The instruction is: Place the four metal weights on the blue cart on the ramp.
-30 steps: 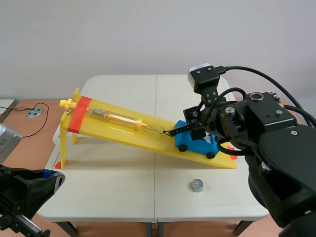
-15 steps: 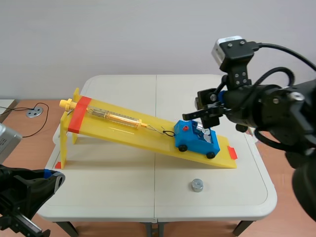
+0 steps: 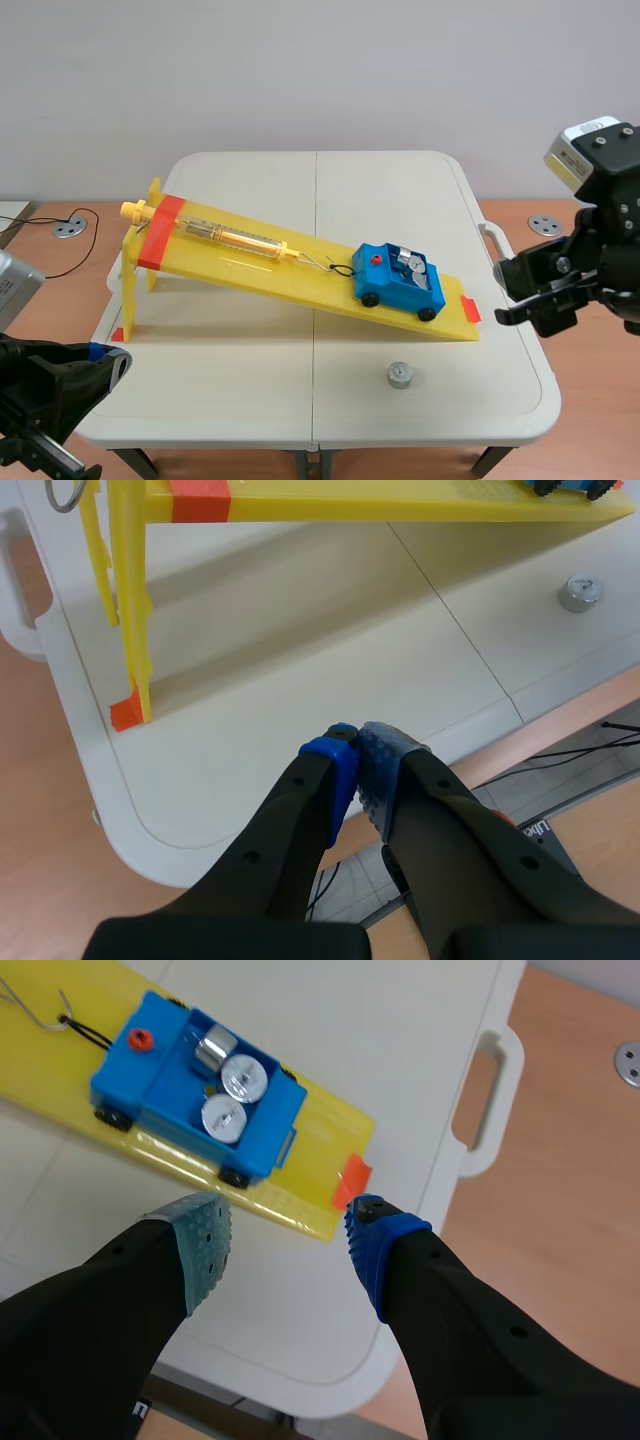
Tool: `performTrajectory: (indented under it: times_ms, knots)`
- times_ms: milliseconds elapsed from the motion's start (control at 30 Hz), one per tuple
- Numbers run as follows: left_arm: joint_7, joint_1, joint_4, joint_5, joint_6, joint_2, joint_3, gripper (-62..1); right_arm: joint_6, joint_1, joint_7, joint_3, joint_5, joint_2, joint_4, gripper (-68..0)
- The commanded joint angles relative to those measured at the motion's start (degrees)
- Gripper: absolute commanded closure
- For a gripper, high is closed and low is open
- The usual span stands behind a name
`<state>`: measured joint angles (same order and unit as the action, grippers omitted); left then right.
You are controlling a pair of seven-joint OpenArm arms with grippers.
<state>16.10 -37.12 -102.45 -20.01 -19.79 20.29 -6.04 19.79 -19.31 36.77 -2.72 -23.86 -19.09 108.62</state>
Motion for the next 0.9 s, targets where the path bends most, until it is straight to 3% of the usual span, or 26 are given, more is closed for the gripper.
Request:
performTrajectory:
  times_ms: [0, 300, 567, 867]
  knots:
    - [-5.53, 1.11, -2.80, -4.26, -1.60, -0.59, -0.66, -2.9, 1.11, 1.05, -5.44, -0.44, -2.08, -2.49, 5.79, -27.4]
    - [-5.55, 1.11, -2.80, -4.26, -1.60, -0.59, -0.66, -2.9, 1.29, -0.33, -13.07, 3.45, 2.32, -1.90, 0.20, -27.4]
    - [-5.55, 1.14, -2.80, -4.26, -1.60, -0.59, -0.66, -2.9, 1.22, 4.02, -16.20, 9.84, 8.81, 3.61, -8.02, -27.4]
    - [-5.53, 1.14, -2.80, -4.26, -1.60, -0.59, -0.66, -2.9, -3.39, 8.90, -19.19, 16.35, 16.37, 8.37, -16.57, -27.4]
